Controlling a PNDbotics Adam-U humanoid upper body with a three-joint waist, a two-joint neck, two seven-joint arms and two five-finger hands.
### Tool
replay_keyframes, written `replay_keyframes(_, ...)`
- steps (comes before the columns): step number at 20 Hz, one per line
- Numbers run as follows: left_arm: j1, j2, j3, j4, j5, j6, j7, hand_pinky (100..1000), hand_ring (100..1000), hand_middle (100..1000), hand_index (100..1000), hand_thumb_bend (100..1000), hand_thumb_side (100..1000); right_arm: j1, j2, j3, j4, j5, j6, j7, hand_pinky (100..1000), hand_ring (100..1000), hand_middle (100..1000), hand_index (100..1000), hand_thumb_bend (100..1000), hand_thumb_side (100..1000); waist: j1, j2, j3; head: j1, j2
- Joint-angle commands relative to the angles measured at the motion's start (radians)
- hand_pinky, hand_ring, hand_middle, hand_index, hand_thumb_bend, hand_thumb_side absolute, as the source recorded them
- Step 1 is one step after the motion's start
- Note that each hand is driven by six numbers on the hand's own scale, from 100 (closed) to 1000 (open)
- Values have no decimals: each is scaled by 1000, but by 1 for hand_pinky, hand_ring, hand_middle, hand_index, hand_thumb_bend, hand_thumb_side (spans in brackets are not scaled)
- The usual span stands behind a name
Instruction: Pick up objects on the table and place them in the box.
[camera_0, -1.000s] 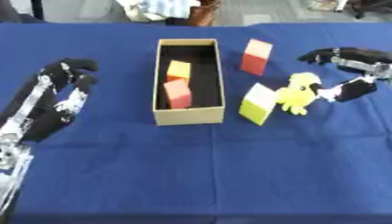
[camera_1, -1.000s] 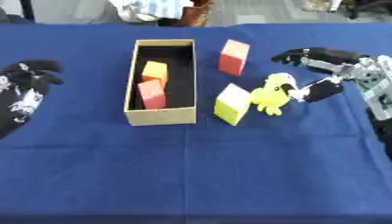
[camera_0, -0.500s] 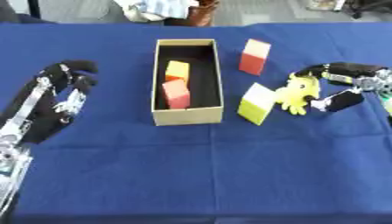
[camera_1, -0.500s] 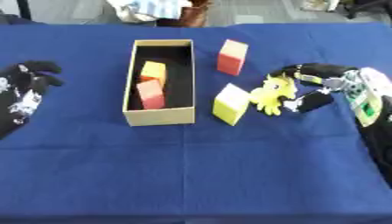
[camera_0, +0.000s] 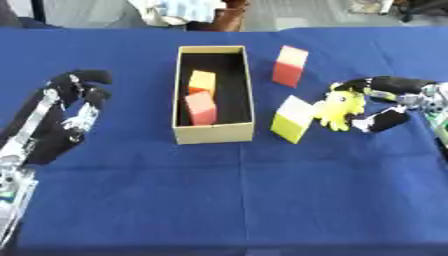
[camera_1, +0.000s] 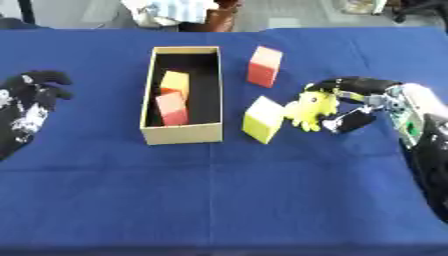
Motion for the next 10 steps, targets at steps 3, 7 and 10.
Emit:
replay_keyframes(3, -10, 9, 4, -11, 1, -2, -2, 820, 694, 729, 836, 101, 703, -4, -7, -15, 13, 69, 15, -77, 761, 773, 756, 870, 100, 234, 13, -25, 2, -4, 5)
replay_keyframes(7, -10, 7, 4, -9, 1, -1, -1, 820, 694, 729, 836, 100, 708, -5, -5, -25, -10, 83, 16, -155, 670, 648, 579, 719, 100, 216, 14, -25, 2, -2, 5)
replay_keyframes(10, -9, 7, 4, -8, 0, -1, -1, 820, 693, 728, 836, 100, 710, -6, -8, -29, -34, 73, 11, -212, 611, 567, 432, 567, 100, 189, 14, -24, 1, -1, 5)
